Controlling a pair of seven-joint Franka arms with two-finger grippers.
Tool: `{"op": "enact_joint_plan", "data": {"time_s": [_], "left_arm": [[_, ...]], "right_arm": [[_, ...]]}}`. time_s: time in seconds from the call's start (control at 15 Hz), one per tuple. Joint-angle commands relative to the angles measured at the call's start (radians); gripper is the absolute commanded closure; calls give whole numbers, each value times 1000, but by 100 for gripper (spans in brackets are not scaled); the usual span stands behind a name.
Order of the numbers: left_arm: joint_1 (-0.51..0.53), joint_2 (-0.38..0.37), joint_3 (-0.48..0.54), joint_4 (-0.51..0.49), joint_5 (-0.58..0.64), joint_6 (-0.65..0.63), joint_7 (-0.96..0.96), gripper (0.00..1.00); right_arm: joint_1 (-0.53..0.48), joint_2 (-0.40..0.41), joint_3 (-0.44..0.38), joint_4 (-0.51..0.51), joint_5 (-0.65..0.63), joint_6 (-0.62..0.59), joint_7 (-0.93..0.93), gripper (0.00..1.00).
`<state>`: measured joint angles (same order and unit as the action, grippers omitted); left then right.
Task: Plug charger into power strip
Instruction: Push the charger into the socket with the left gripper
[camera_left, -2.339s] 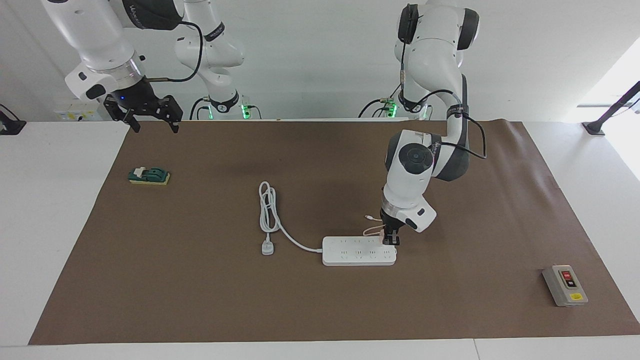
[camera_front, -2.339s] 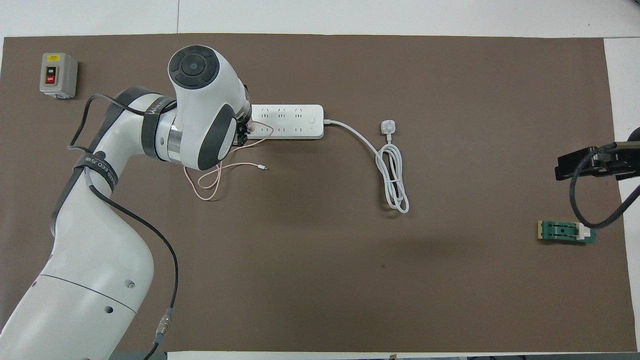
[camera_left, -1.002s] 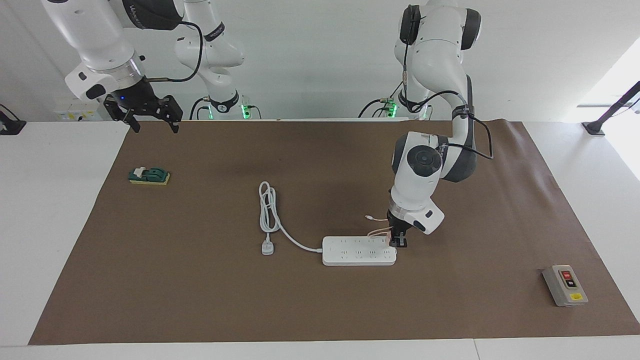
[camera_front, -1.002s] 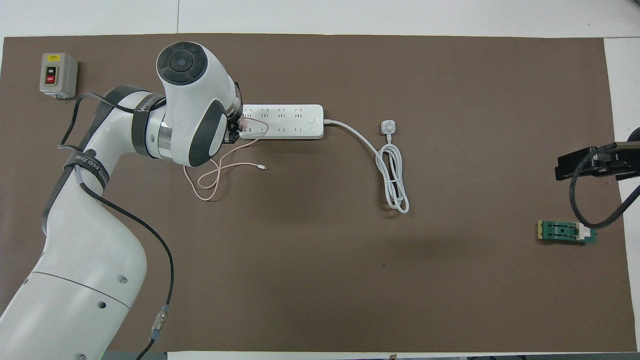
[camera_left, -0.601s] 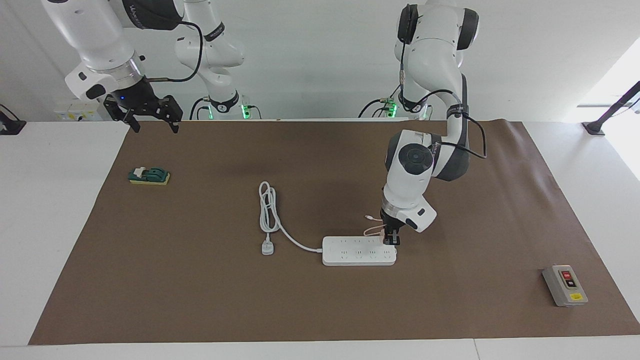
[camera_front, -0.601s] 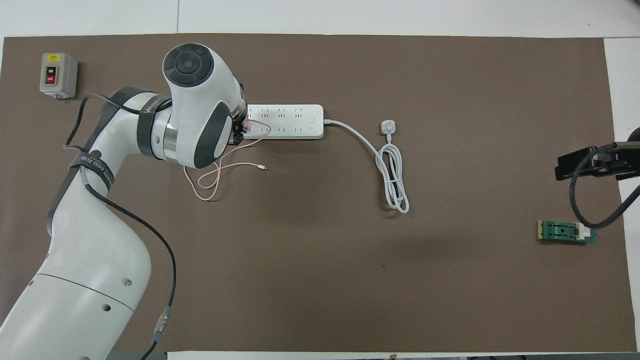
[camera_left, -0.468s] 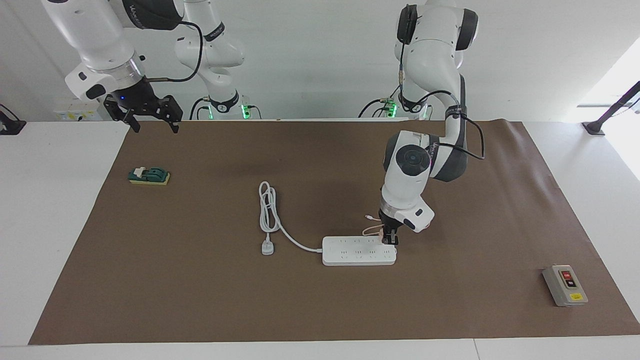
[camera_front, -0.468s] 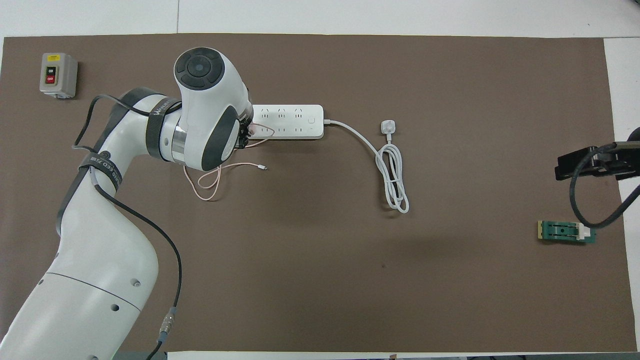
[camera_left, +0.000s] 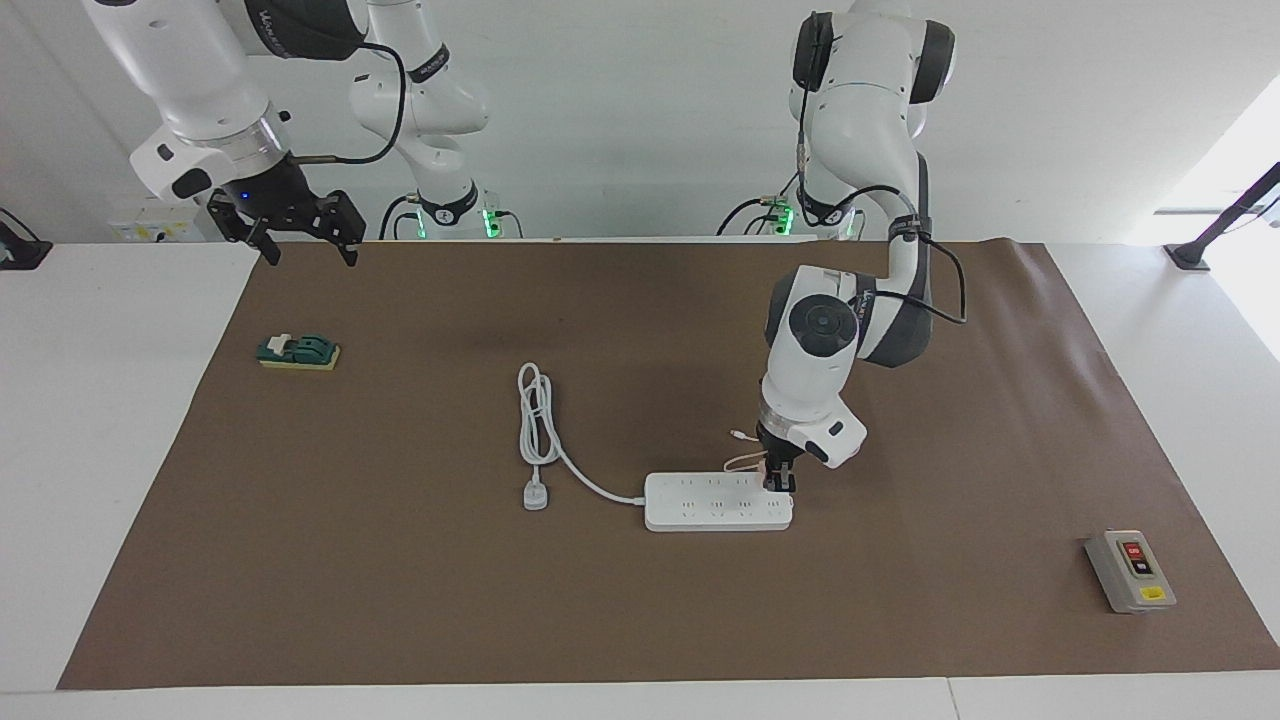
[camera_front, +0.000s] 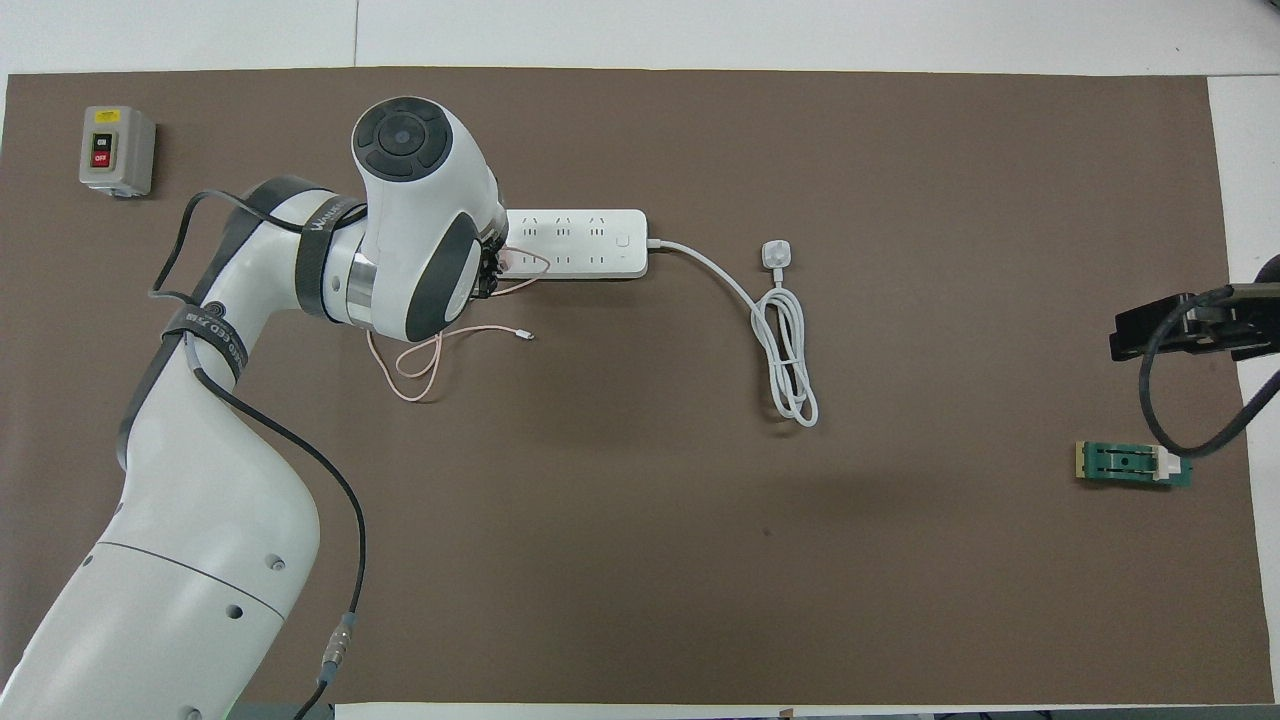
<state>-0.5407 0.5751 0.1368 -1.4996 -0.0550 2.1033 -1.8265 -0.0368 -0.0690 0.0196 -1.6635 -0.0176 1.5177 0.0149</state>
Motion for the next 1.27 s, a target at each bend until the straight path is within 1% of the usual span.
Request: {"op": "enact_joint_plan", "data": {"time_s": [0.0, 0.27, 0.74, 0.8, 0.87, 0.94, 1.0, 1.2], "left_arm": [[-13, 15, 0, -48, 3, 0, -8, 100], [-7, 5, 0, -103, 3, 49, -7, 100], [-2, 6, 0, -102, 3, 58, -1, 100], [1, 0, 1, -100, 3, 58, -4, 92], [11, -4, 1, -97, 3, 55, -4, 31], [18, -18, 1, -97, 3, 50, -5, 6], [19, -27, 1, -96, 3, 47, -7, 0], [42, -69, 3, -94, 3, 29, -10, 0]], "right_arm": [[-18, -25, 11, -28, 21, 12, -6, 0], [-18, -25, 11, -28, 21, 12, -7, 0], [-18, -25, 11, -28, 21, 12, -6, 0], [-18, -25, 11, -28, 21, 12, -6, 0], [-18, -25, 11, -28, 21, 12, -6, 0], [-18, -25, 11, -28, 21, 12, -6, 0], [-18, -25, 11, -28, 21, 12, -6, 0], [-18, -25, 11, -28, 21, 12, -6, 0]]}}
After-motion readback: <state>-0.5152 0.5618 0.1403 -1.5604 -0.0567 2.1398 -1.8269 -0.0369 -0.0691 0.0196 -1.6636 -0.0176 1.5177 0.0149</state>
